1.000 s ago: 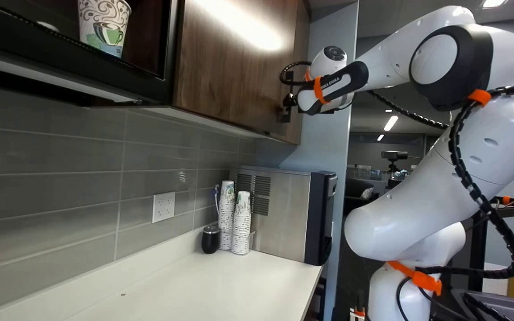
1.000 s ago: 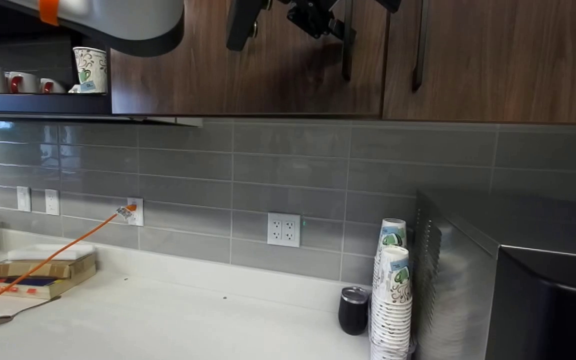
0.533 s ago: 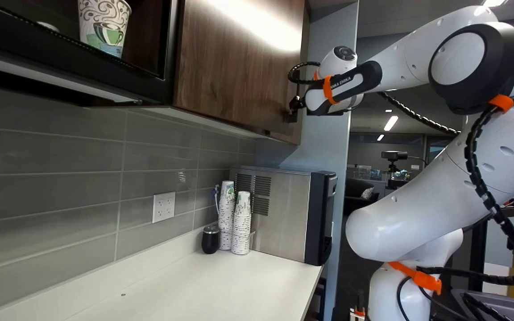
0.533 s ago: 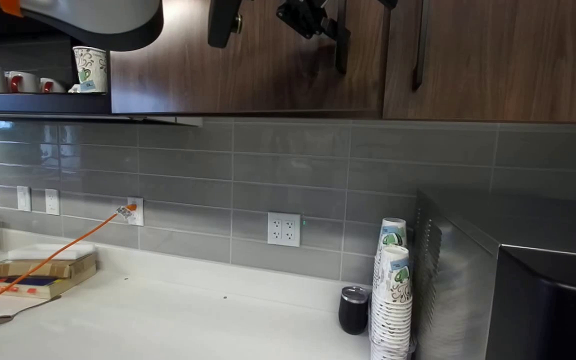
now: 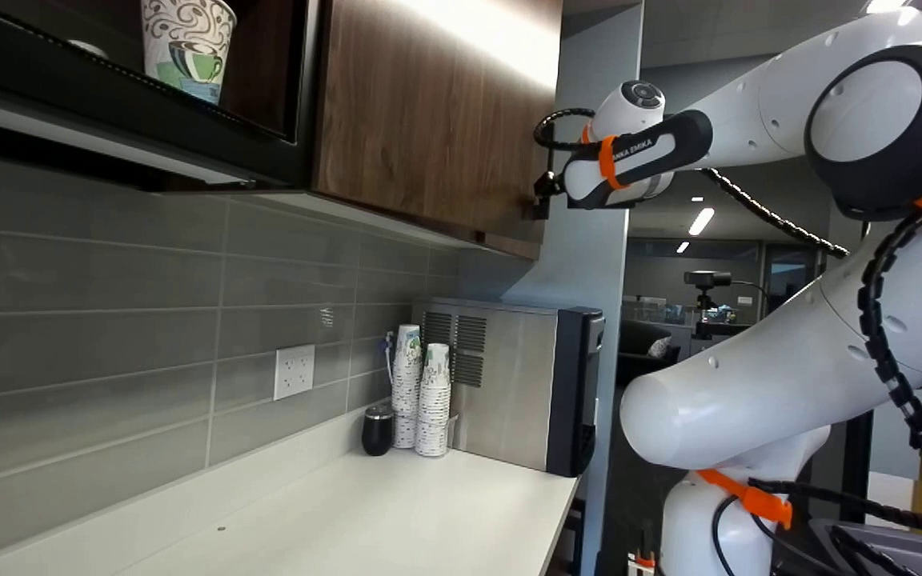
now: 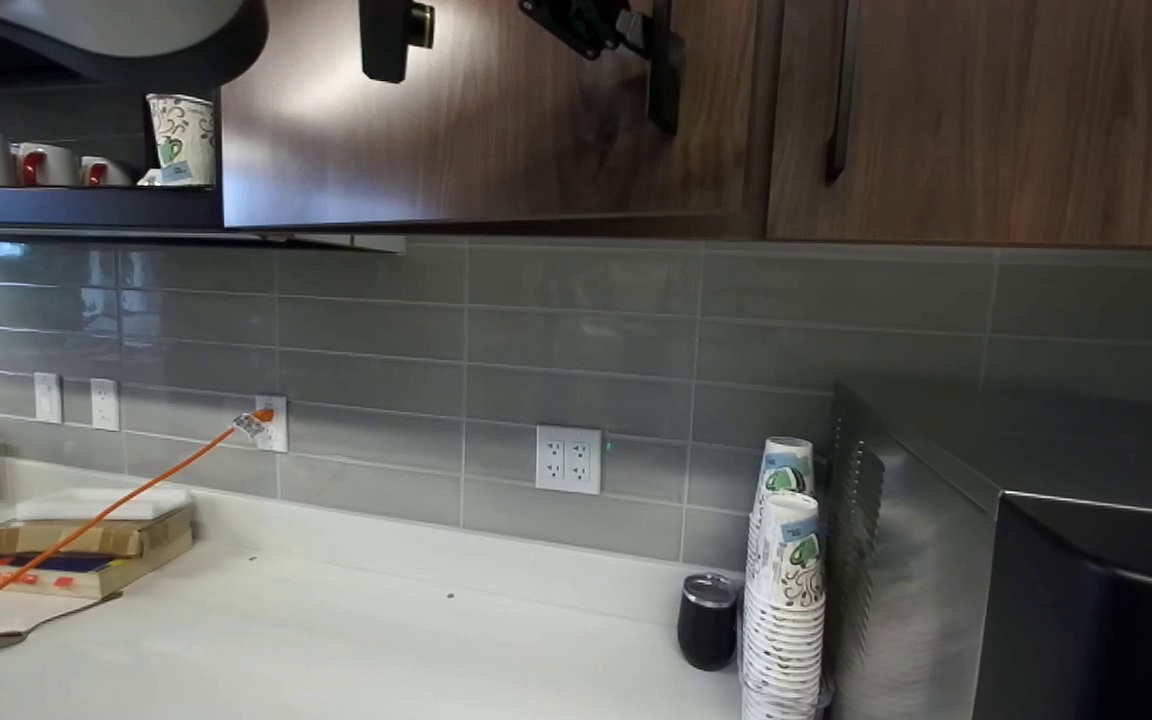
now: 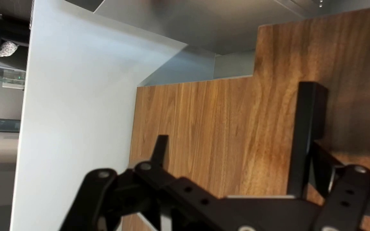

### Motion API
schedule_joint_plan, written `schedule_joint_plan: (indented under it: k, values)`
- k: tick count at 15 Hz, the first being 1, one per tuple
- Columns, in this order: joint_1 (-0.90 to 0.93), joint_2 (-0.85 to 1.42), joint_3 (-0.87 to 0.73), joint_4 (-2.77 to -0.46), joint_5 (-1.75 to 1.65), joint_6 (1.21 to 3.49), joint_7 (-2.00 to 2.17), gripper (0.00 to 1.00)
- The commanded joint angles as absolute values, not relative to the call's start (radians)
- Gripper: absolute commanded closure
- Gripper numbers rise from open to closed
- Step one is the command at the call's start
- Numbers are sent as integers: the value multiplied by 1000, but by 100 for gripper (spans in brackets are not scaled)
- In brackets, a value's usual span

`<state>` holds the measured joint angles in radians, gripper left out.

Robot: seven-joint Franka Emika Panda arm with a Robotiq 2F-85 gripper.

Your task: Open the left door of the top cabinet and then close it

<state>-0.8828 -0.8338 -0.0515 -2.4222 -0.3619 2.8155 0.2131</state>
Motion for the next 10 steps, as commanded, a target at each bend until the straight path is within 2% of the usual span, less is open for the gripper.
schedule_joint_plan:
  k: [1,10]
  values:
    - [-895,-916,-120,-2520,-349,2788,127,0]
    - [-903,-997,-216,-2584,-311,2774,66,0]
